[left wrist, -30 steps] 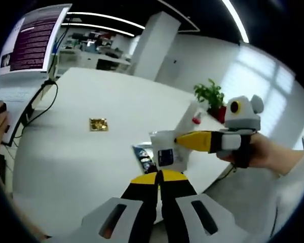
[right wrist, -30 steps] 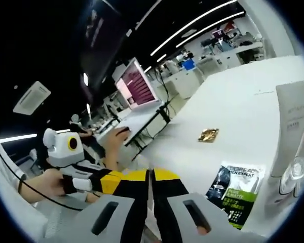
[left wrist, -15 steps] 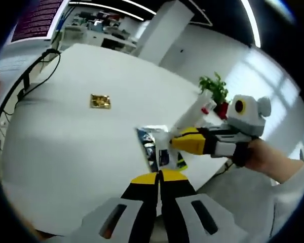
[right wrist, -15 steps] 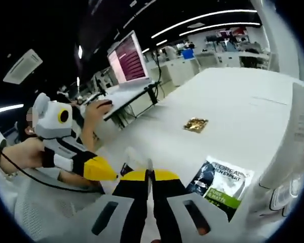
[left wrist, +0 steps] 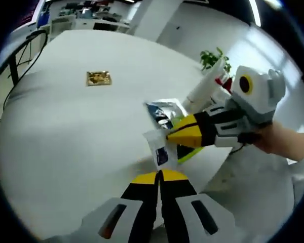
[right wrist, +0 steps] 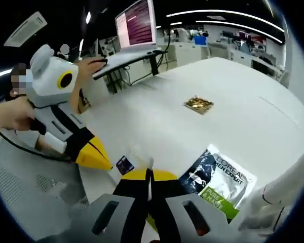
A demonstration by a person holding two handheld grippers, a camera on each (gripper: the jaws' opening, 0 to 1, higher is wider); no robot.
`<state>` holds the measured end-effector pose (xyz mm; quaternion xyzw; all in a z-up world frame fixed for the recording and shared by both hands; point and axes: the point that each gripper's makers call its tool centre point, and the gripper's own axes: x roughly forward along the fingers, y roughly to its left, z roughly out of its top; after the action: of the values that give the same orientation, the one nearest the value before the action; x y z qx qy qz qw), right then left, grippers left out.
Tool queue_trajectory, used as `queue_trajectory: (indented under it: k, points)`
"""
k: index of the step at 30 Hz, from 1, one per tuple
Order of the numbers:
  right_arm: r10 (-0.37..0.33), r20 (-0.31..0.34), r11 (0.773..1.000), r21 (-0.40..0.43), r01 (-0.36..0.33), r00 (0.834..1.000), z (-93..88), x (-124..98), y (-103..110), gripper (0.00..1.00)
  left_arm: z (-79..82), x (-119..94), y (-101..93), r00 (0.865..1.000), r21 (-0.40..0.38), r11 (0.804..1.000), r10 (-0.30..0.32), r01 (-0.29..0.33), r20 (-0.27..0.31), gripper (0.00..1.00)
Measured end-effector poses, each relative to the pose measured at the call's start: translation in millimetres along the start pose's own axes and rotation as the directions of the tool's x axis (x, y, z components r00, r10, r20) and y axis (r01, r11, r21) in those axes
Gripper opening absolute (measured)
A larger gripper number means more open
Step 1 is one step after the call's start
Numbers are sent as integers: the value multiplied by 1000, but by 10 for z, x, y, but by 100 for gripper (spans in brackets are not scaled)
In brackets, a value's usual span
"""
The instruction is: Arrange the skincare products in the storage area until every visible bottle or jar stands upright without overlapping.
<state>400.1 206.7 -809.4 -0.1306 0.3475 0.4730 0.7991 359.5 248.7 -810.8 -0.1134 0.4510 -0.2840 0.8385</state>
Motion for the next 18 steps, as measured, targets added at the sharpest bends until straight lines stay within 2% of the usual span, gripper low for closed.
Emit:
queue_trajectory:
  k: [5,9,18]
  points:
    - [-8,-17,1000,-27,7,1000,-50,73,-8,1,-49,65,76,1000,-3,1000,10,-10,-25,2]
    - [-43,-12,994,-101,42,999,-71,106,-27,1,-50,96,112,1000,-5,1000,14,-15,-25,2]
    - [-57,-33,984,-172,50,998,-131,157,-20,1,-100,163,148,998,47,998,42,-40,-49,3]
